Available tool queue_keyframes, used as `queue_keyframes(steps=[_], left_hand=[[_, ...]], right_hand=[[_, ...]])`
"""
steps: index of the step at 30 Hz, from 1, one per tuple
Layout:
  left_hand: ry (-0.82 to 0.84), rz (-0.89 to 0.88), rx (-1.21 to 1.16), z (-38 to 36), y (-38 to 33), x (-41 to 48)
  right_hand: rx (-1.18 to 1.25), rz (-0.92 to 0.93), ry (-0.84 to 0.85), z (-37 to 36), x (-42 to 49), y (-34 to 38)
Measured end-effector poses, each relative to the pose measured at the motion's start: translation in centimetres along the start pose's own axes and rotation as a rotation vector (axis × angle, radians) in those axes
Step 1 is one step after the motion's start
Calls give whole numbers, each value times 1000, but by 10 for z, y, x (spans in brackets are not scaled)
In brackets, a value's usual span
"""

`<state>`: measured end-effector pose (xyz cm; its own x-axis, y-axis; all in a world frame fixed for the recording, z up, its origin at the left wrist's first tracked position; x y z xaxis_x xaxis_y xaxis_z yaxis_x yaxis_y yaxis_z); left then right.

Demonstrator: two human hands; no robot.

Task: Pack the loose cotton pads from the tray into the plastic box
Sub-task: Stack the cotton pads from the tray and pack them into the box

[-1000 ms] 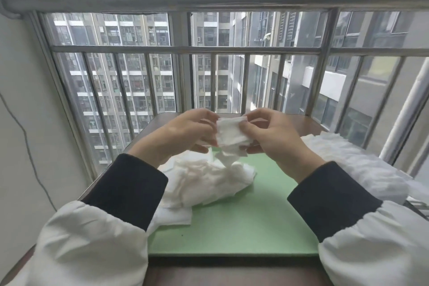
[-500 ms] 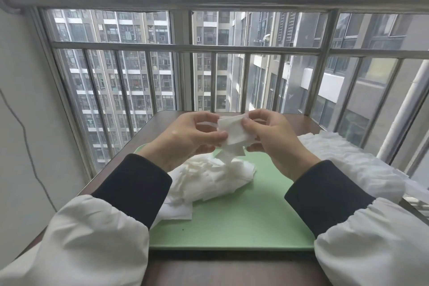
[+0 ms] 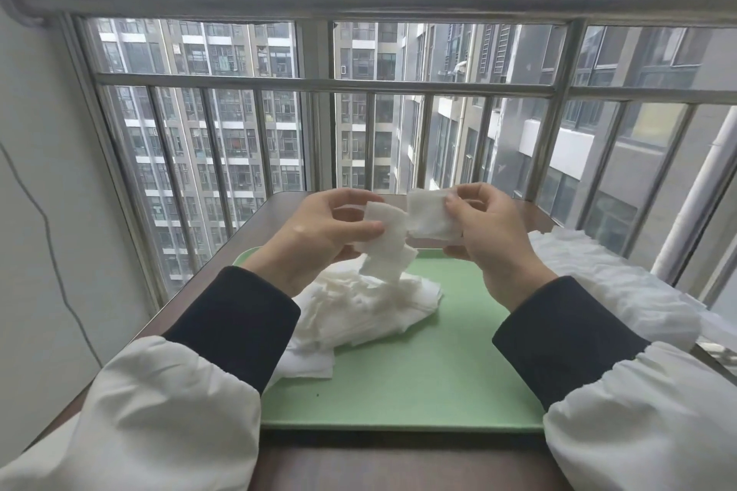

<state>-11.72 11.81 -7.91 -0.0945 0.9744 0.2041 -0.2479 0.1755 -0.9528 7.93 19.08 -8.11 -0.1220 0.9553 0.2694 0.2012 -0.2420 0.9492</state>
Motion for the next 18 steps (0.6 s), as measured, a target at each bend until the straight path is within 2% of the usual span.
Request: queue_keyframes(steps=[3,10,18], left_hand=[[24,-35,-29,-3,-5,-1],[198,-132,-68,-16,-17,-8],[100,-201,56,-17,-17,-6]], right_hand=[[-46,65,20,1,2,1],[-20,138,79,-4,0,7],[55,70,253,-17,-7,8]])
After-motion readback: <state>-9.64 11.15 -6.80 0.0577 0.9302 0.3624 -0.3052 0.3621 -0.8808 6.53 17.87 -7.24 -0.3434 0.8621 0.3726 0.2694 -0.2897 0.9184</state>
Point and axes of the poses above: each hand's wrist, its own x-axis towards the middle knuckle, its own z-axis out of the back of the hand, y = z × x, the point moved 6 cm from there along x, towards the middle knuckle, and after that the axes turned 11 degrees about x, right-handed, at the moved point
